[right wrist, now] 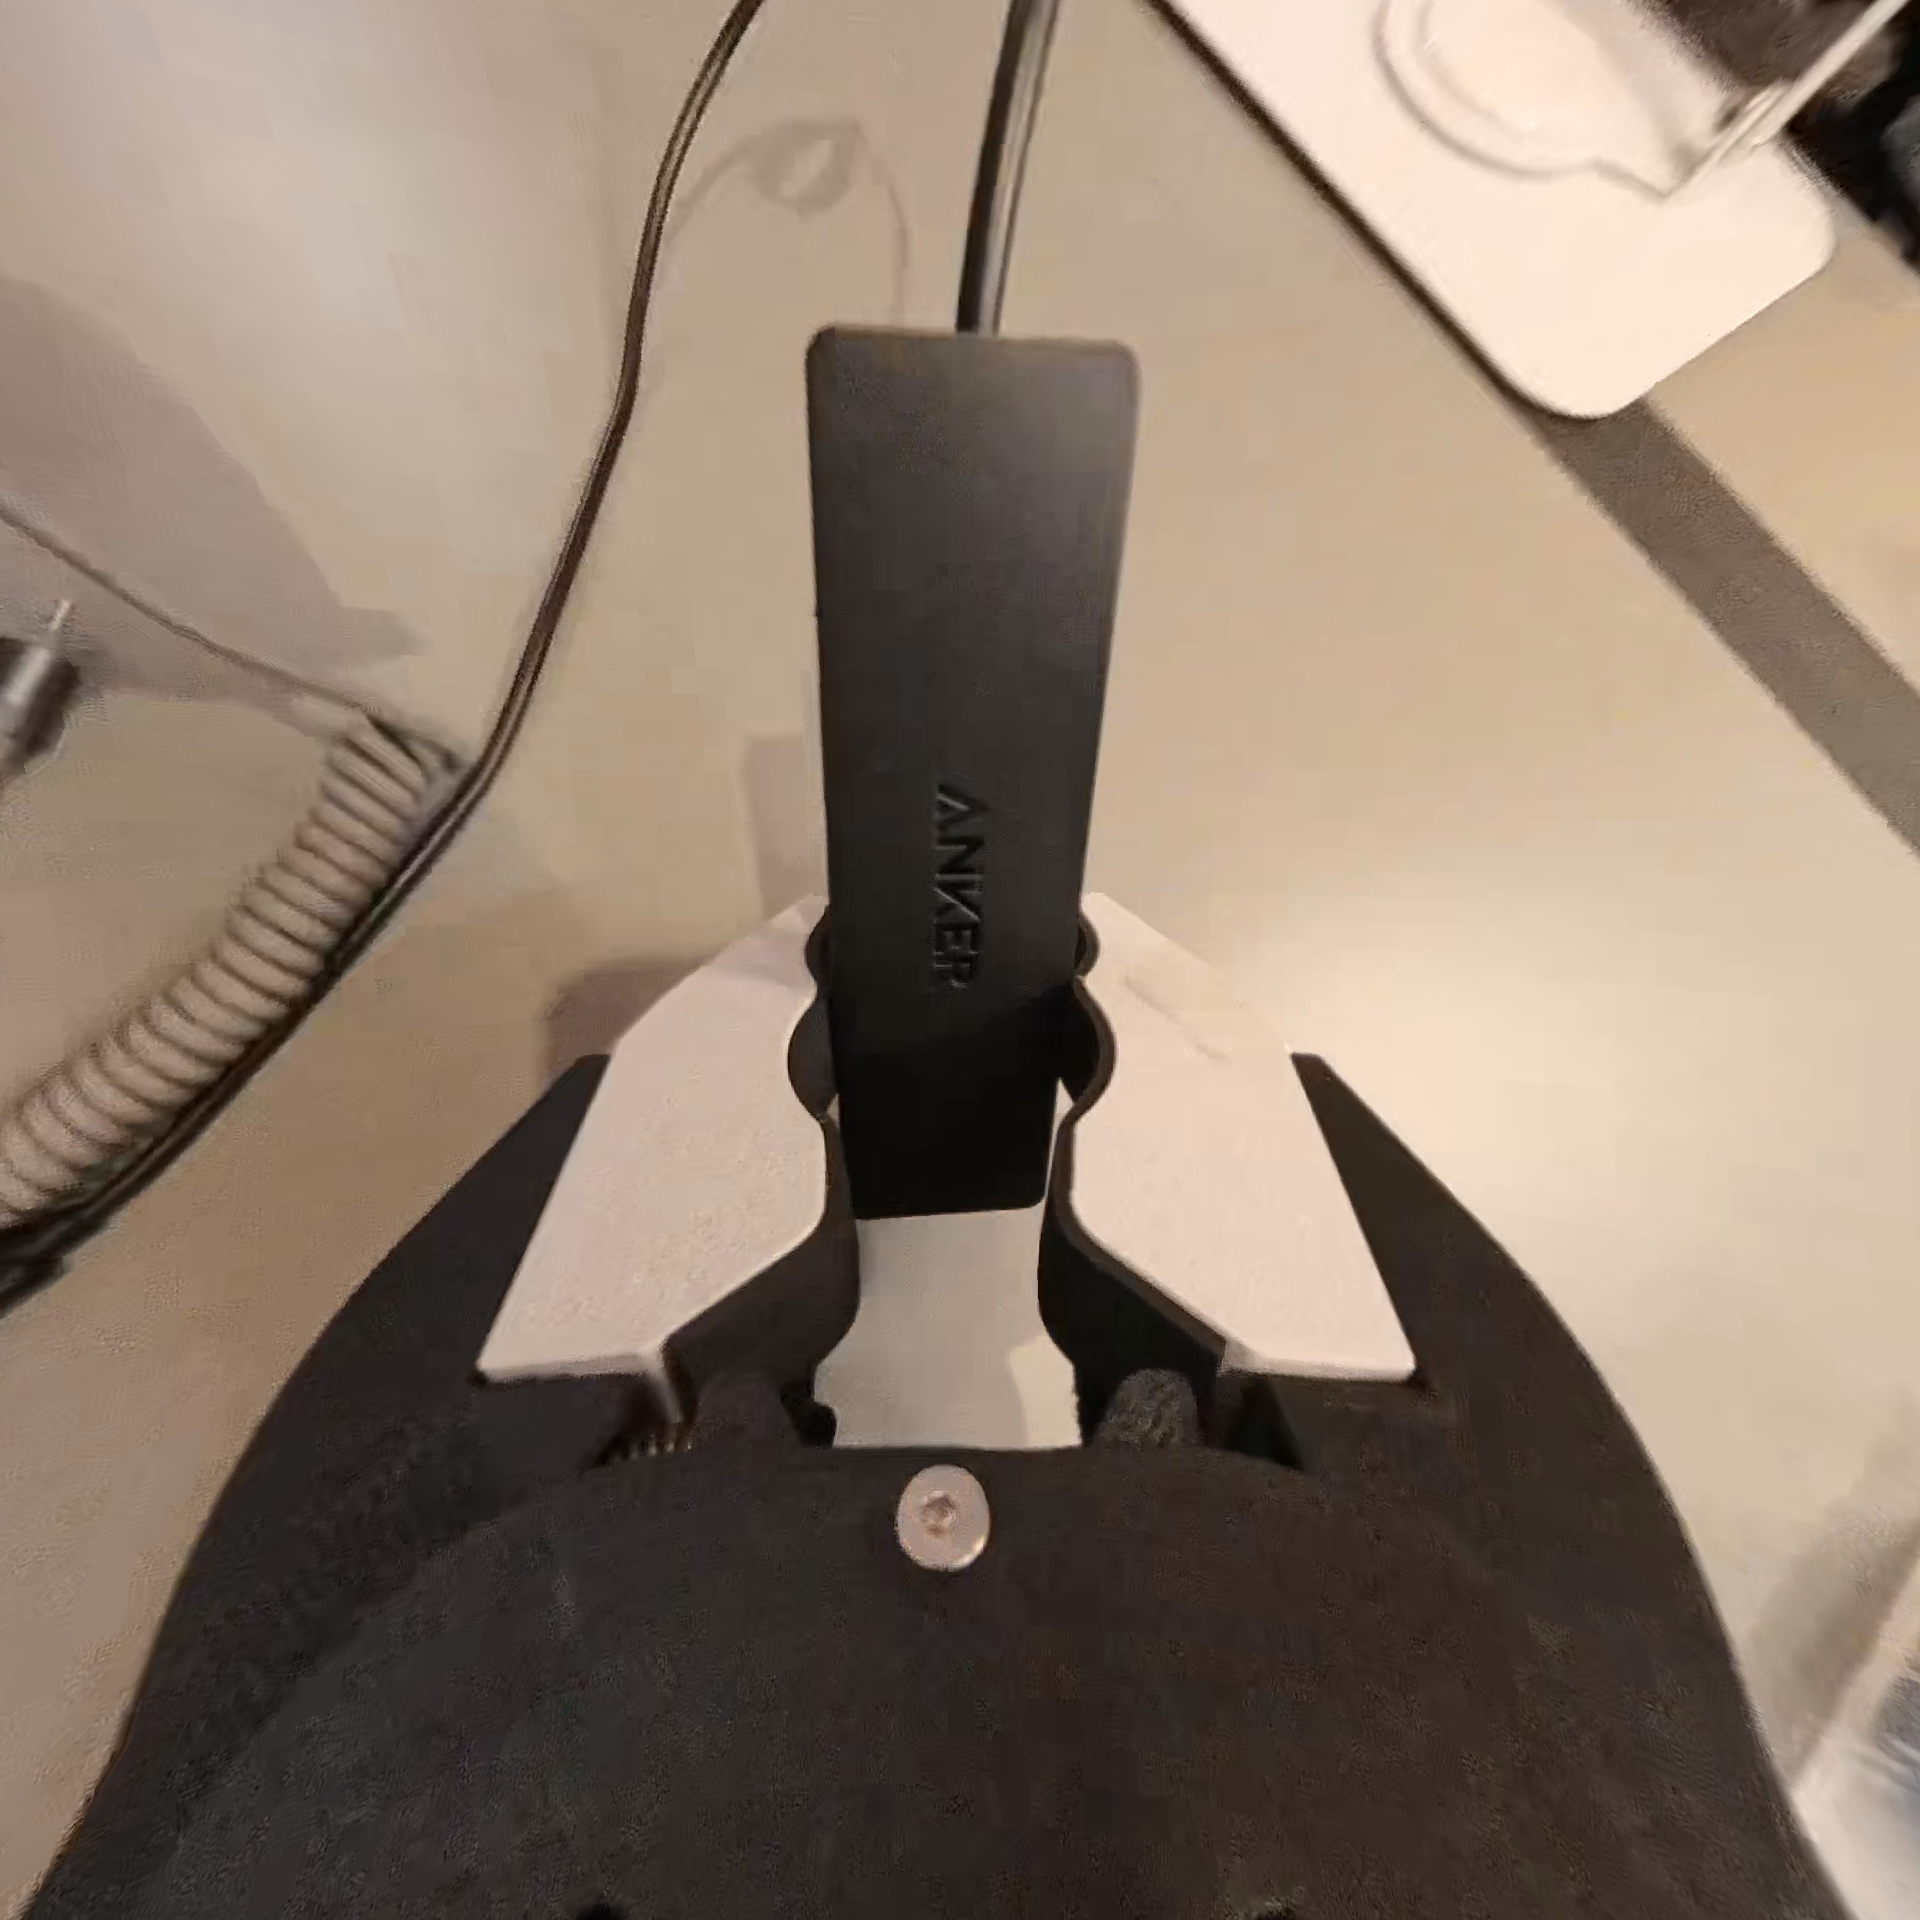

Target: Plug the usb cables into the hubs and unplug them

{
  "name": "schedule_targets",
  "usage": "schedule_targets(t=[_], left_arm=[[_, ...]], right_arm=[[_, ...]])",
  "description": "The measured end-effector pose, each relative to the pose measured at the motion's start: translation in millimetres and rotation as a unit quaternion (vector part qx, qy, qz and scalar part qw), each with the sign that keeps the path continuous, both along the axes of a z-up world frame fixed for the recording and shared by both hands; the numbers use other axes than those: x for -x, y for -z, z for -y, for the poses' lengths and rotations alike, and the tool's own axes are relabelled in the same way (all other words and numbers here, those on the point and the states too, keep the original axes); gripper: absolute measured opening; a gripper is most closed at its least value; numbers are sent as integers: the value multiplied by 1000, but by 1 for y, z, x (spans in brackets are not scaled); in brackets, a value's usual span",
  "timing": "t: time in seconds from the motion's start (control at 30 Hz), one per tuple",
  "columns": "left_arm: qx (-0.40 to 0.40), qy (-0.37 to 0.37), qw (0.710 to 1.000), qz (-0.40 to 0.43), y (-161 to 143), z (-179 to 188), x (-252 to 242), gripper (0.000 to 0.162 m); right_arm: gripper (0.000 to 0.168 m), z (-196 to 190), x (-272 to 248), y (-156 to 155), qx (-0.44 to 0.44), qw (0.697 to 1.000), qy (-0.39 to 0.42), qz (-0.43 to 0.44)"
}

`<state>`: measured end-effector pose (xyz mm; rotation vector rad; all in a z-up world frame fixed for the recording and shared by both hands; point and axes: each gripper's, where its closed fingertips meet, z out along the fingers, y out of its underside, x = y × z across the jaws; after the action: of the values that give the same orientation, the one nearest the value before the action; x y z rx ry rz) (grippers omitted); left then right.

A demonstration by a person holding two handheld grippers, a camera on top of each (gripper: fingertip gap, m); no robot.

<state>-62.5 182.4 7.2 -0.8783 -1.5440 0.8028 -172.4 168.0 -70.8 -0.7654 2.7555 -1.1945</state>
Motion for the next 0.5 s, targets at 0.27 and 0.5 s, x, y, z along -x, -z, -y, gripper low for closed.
schedule_targets(t=[0.27, 0.5], left_arm=[[-10, -3, 999, -46, -14, 8, -12, 7], [10, 2, 998, -69, -27, 4, -13, 8]], right_arm=[[40, -11, -4, 31, -77, 997, 6, 4], [60, -22, -19, -15, -20, 999, -19, 47]])
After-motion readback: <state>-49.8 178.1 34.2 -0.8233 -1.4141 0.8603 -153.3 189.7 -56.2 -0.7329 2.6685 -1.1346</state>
